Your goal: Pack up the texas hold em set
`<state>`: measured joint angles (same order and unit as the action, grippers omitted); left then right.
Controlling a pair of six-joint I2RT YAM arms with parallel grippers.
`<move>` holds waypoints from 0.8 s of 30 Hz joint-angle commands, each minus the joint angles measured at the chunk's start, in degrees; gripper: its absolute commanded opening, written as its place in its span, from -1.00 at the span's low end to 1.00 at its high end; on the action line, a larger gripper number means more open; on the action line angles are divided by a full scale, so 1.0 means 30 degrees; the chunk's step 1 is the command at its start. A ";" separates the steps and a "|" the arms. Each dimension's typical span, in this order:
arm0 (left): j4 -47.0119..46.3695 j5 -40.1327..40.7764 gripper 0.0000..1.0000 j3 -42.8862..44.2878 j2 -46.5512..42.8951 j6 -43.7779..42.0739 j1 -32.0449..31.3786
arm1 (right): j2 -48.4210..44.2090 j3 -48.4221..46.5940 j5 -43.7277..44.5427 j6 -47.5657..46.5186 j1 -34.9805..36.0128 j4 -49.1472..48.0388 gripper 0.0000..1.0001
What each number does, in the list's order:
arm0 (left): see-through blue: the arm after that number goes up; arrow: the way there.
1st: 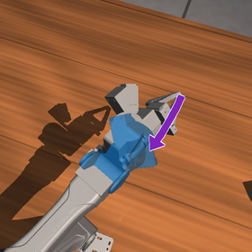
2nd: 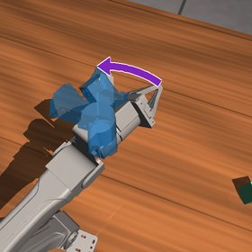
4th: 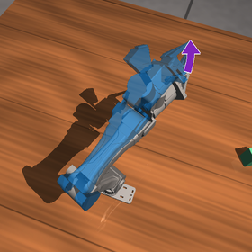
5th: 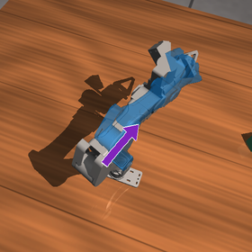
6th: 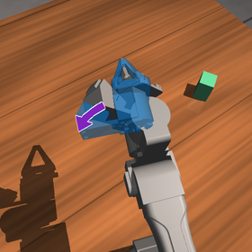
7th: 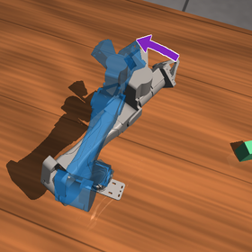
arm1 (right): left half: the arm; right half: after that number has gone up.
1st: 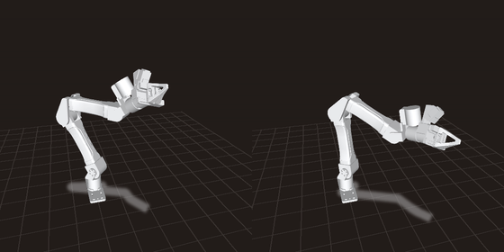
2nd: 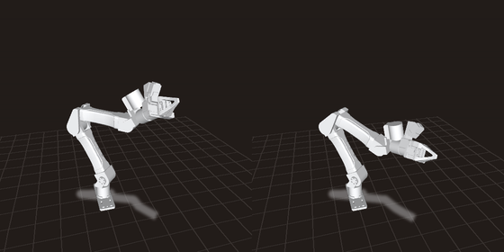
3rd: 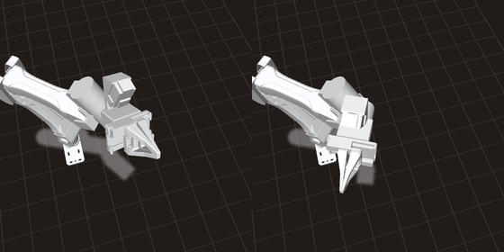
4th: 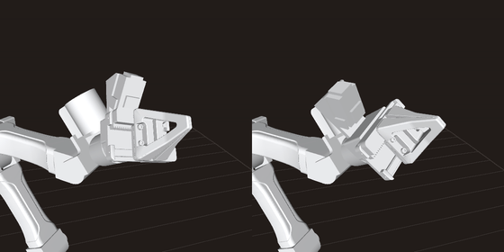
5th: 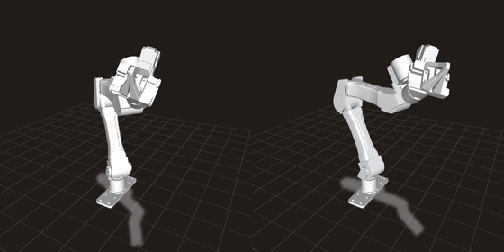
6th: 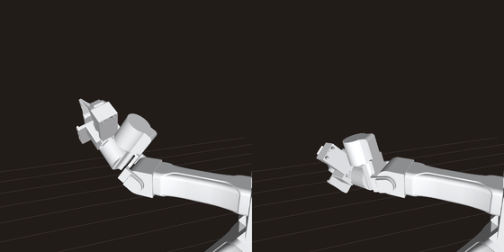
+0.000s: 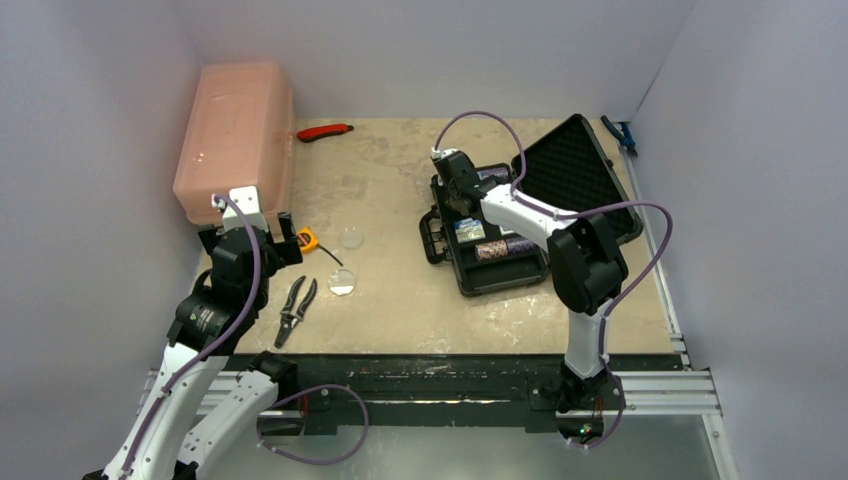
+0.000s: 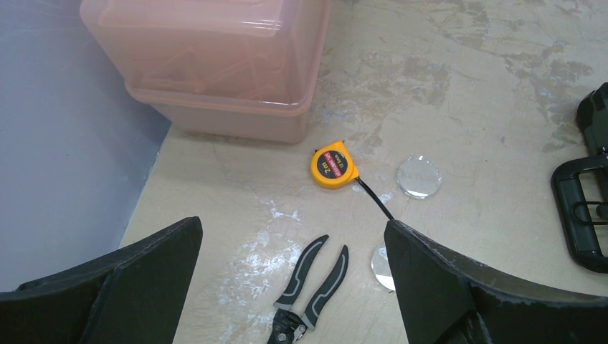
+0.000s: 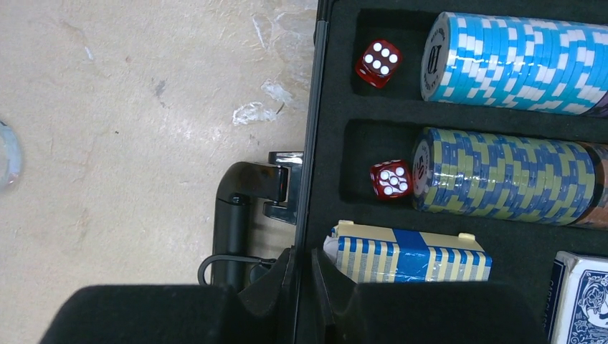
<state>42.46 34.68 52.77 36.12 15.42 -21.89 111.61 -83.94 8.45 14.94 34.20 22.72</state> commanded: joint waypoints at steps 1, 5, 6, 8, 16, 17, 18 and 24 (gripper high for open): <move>-0.0500 0.0014 1.00 0.0165 0.0027 -0.0211 -0.0028 | -0.0149 -0.0165 0.1848 0.0147 -0.0272 0.0071 -0.69; -0.0489 0.0014 1.00 0.0167 0.0024 -0.0216 -0.0028 | -0.0300 -0.0063 0.1430 0.0049 -0.0293 0.0062 -0.70; -0.0499 0.0014 1.00 0.0174 0.0030 -0.0211 -0.0028 | -0.0324 -0.0057 0.1165 0.0032 -0.0291 0.0002 -0.69; -0.0498 0.0014 1.00 0.0167 0.0030 -0.0218 -0.0028 | -0.0398 -0.0139 0.0381 -0.0143 -0.0295 -0.0106 -0.67; -0.0499 -0.0014 1.00 0.0163 -0.0049 -0.0218 -0.0028 | -0.1723 -0.1108 -0.3791 -0.0373 -0.0295 -0.1082 -0.32; -0.0500 -0.0019 1.00 0.0181 -0.0078 -0.0204 -0.0028 | -0.1835 -0.1396 -0.3912 -0.0342 -0.0295 -0.1021 -0.30; -0.0485 -0.0016 1.00 0.0180 -0.0085 -0.0191 -0.0028 | -0.1930 -0.1729 -0.4015 -0.0259 -0.0295 -0.0968 -0.28; -0.0460 -0.0074 1.00 0.0164 -0.0218 -0.0182 -0.0028 | -0.2517 -0.2657 -0.2311 0.0786 -0.0294 -0.0703 -0.28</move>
<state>42.46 34.68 52.77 36.03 15.42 -21.89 108.29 -88.47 -1.02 15.05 33.34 21.80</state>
